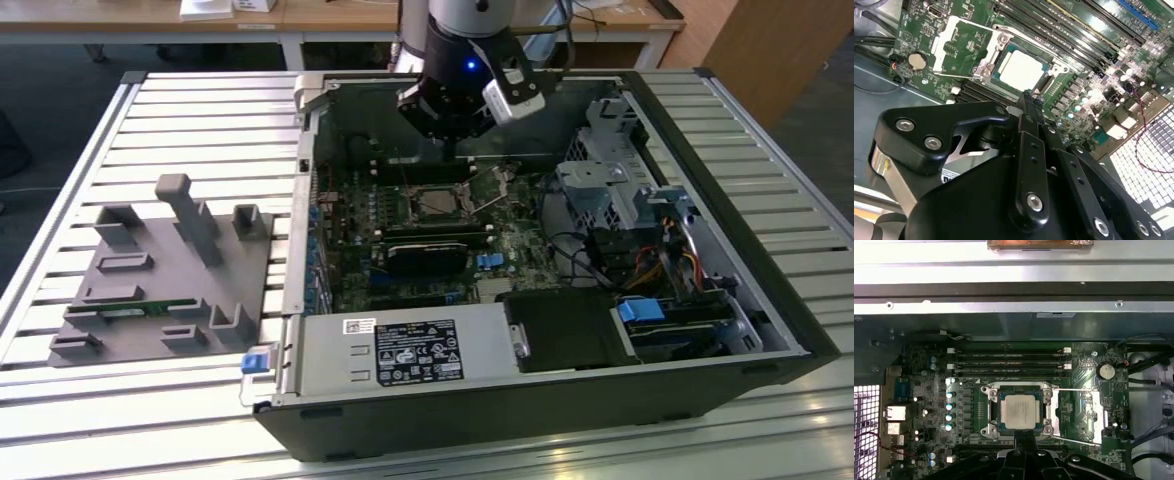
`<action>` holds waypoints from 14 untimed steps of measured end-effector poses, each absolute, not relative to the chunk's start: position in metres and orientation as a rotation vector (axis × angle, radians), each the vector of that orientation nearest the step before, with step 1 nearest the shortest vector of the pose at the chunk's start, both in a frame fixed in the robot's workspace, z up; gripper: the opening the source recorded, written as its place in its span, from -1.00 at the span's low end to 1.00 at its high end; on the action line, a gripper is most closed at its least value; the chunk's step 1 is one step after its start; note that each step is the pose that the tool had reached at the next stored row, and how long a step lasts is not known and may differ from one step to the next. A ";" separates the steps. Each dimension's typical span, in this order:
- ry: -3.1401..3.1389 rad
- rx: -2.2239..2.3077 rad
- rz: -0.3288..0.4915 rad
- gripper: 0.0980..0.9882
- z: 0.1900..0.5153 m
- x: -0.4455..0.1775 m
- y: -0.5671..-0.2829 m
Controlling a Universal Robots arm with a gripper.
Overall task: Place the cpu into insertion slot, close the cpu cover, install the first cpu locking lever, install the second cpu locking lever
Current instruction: 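Close the cpu cover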
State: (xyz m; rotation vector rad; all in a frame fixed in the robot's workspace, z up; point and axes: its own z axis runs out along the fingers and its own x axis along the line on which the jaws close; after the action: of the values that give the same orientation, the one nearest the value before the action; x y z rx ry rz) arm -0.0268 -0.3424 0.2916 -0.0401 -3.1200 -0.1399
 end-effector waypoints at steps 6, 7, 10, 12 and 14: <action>-3.120 -0.040 -0.138 -0.98 0.289 -0.026 -0.342; -3.120 -0.040 -0.138 -0.98 0.289 -0.025 -0.342; -3.120 -0.040 -0.139 -0.98 0.289 -0.024 -0.342; -3.120 -0.040 -0.139 -0.98 0.288 -0.023 -0.342; -3.120 -0.040 -0.138 -0.98 0.288 -0.021 -0.342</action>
State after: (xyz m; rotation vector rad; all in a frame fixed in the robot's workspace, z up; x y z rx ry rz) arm -0.0210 -0.3424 0.2884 -0.0400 -3.1201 -0.1384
